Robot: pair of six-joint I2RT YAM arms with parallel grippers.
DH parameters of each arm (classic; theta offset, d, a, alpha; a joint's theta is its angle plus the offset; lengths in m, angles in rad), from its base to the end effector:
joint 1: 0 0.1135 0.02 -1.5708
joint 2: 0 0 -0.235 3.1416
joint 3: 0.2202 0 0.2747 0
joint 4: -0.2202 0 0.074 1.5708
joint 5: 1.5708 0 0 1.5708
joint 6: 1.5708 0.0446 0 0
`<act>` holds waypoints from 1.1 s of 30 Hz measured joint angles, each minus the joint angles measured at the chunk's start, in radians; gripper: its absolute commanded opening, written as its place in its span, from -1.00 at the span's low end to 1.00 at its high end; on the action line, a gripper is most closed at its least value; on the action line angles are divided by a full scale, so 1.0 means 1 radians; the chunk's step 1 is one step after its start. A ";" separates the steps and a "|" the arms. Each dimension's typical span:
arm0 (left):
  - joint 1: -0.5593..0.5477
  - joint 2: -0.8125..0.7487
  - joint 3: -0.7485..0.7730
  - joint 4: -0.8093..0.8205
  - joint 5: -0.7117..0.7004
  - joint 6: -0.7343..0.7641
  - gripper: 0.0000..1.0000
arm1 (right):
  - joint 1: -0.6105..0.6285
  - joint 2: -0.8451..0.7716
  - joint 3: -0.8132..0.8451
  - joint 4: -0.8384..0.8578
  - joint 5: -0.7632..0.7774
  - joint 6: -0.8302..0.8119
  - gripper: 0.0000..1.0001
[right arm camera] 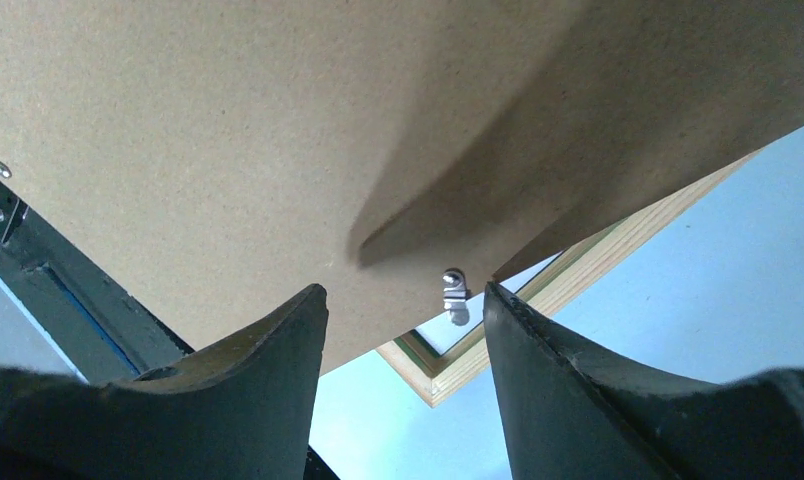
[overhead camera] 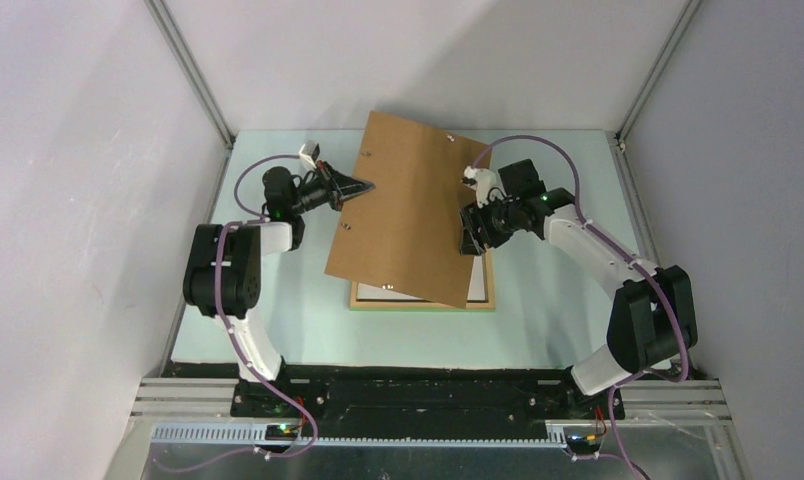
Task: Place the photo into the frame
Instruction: Adjust the photo frame item.
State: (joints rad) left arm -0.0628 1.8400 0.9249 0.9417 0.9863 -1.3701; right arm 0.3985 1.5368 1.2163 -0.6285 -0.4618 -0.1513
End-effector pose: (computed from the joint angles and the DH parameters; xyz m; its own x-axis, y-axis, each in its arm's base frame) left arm 0.3890 -0.0617 0.1668 -0.8440 -0.4887 -0.2210 0.1988 0.0977 -0.9752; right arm 0.3164 0.1548 0.2283 -0.6522 -0.4210 -0.6304 -0.6928 0.6686 0.2702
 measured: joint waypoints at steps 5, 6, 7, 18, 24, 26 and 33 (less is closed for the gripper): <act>0.001 0.006 0.000 0.003 -0.010 -0.003 -1.00 | 0.010 -0.004 -0.011 -0.004 -0.003 -0.003 0.25; 0.001 0.006 0.000 0.005 -0.010 -0.003 -1.00 | 0.013 -0.004 -0.012 -0.004 -0.003 -0.003 0.25; 0.001 0.006 0.000 0.006 -0.011 -0.003 -1.00 | 0.014 -0.005 -0.013 -0.005 -0.005 -0.003 0.25; 0.005 0.007 0.000 0.014 -0.027 -0.002 -1.00 | 0.044 -0.005 -0.020 -0.006 -0.025 -0.004 0.24; 0.010 0.018 0.000 0.016 -0.033 -0.003 -1.00 | 0.045 -0.014 -0.022 -0.006 -0.023 -0.005 0.24; 0.014 0.024 0.000 0.016 -0.034 -0.010 -1.00 | 0.041 -0.026 -0.024 -0.007 -0.021 -0.005 0.25; 0.031 0.034 0.000 0.025 -0.034 -0.029 -1.00 | 0.006 -0.087 -0.025 -0.007 -0.021 -0.005 0.27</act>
State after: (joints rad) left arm -0.0315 1.8744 0.9249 0.9668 0.9527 -1.3994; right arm 0.4049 1.4494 1.1912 -0.6357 -0.4828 -0.1566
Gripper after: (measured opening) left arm 0.016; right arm 0.629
